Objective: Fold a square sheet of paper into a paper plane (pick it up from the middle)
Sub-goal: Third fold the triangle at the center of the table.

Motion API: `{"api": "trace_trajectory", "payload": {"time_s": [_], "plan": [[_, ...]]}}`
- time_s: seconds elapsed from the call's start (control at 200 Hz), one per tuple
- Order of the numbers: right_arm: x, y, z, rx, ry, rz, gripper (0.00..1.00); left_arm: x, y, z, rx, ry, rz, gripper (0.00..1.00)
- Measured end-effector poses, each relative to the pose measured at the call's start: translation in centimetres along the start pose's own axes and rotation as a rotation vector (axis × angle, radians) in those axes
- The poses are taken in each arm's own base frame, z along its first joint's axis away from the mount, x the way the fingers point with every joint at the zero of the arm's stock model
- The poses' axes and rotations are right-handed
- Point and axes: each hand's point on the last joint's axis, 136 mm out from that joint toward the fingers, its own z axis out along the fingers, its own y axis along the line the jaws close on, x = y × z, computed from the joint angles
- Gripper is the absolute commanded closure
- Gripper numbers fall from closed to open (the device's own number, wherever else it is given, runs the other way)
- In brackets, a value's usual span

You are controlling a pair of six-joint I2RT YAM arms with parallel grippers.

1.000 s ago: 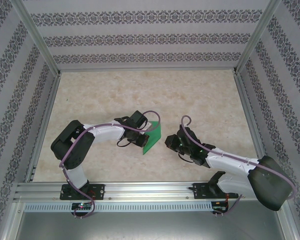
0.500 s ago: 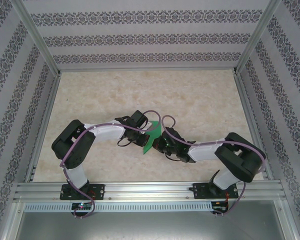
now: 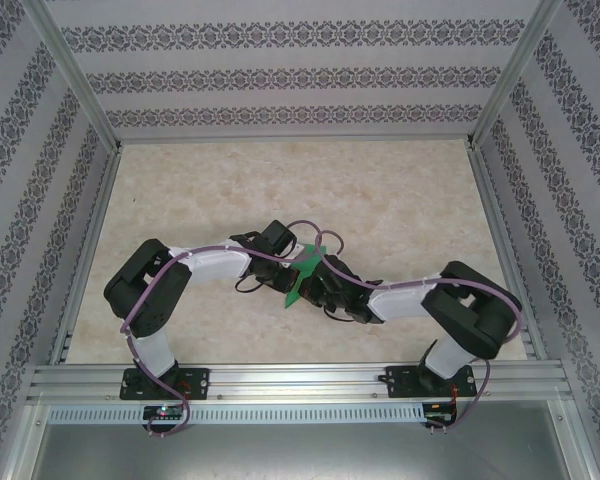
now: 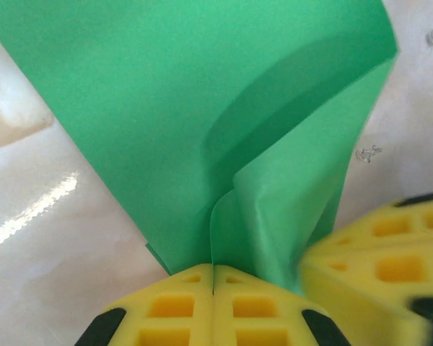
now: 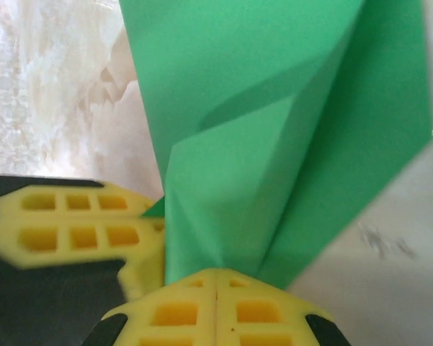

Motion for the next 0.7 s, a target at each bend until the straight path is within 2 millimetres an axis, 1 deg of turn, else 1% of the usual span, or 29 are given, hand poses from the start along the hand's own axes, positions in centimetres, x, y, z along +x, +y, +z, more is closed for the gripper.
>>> {"api": "trace_trajectory", "payload": {"time_s": [0.085, 0.15, 0.235, 0.355, 0.43, 0.48, 0.58, 0.634, 0.699], "plan": [[-0.5, 0.8, -1.6, -0.009, -0.022, -0.023, 0.94, 0.0, 0.0, 0.0, 0.0, 0.0, 0.0, 1.0], [-0.9, 1.3, -2.4, -0.015, -0.039, -0.036, 0.94, 0.0, 0.0, 0.0, 0.0, 0.0, 0.0, 1.0], [-1.2, 1.6, -2.6, -0.015, -0.045, -0.049, 0.93, 0.0, 0.0, 0.0, 0.0, 0.0, 0.0, 1.0], [-1.7, 1.3, -2.4, 0.008, -0.051, -0.052, 0.93, 0.0, 0.0, 0.0, 0.0, 0.0, 0.0, 1.0], [-3.1, 1.0, -2.5, 0.021, -0.08, -0.037, 0.91, 0.0, 0.0, 0.0, 0.001, 0.0, 0.0, 1.0], [-4.6, 0.5, -2.6, 0.029, -0.106, -0.015, 0.89, 0.0, 0.0, 0.0, 0.001, 0.0, 0.0, 1.0], [-7.2, -0.1, -2.7, 0.065, -0.124, -0.003, 0.88, 0.0, 0.0, 0.0, 0.001, 0.001, 0.0, 1.0], [-8.3, 0.2, -2.5, 0.083, -0.12, -0.021, 0.88, 0.0, 0.0, 0.0, 0.001, 0.001, 0.0, 1.0], [-8.7, 1.3, -2.0, 0.075, -0.092, -0.053, 0.87, 0.0, 0.0, 0.0, 0.001, 0.001, 0.0, 1.0]]}}
